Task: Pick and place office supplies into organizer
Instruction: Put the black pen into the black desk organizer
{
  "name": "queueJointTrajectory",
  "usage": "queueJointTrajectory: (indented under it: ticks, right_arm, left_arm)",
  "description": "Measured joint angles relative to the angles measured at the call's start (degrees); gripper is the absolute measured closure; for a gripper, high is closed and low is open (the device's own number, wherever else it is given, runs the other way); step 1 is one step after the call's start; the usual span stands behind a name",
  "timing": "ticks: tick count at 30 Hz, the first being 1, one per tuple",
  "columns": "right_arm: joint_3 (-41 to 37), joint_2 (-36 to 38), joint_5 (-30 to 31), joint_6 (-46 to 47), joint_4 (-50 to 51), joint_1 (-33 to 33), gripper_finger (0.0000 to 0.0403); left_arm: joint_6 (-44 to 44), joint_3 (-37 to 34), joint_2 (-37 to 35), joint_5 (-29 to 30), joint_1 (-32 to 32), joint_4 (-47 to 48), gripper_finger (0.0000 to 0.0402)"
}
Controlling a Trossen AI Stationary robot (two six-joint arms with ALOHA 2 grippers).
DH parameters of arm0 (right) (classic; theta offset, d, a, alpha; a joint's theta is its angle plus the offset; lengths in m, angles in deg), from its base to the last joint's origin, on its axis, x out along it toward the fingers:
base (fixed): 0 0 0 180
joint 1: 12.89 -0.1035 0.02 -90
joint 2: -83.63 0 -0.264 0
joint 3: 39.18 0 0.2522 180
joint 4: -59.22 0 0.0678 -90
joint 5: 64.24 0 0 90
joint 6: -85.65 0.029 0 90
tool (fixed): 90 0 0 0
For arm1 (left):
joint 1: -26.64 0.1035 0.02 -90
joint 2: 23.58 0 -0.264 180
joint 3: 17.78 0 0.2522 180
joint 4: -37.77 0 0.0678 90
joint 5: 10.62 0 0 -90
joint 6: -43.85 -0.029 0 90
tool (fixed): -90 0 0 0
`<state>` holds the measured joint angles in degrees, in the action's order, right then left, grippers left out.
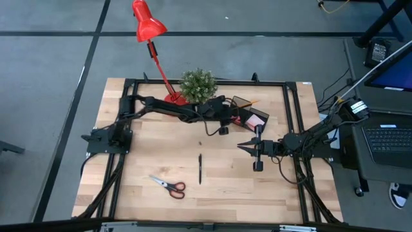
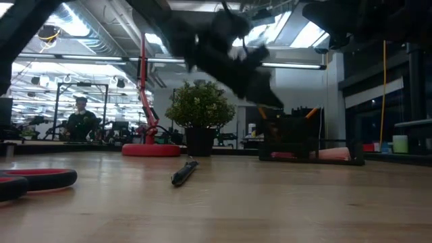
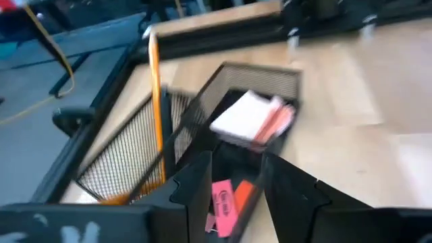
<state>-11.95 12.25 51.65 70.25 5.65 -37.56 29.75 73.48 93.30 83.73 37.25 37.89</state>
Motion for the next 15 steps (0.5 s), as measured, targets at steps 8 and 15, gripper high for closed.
queueJointTrajectory:
  ticks: [8,15]
  right_arm:
    - [0.02,-0.02,0.01,-0.05,1.47,-1.45,0.0373]
    - [0.02,-0.02,0.00,-0.04,1.62,-2.69,0.0373]
  left_arm:
    - [-2.16,-1.03,-13.49,-2.85,-4.68,17.15,0.0293]
    - [-0.47,-8.23,-24.13,-0.81,-9.78,19.54,0.0324]
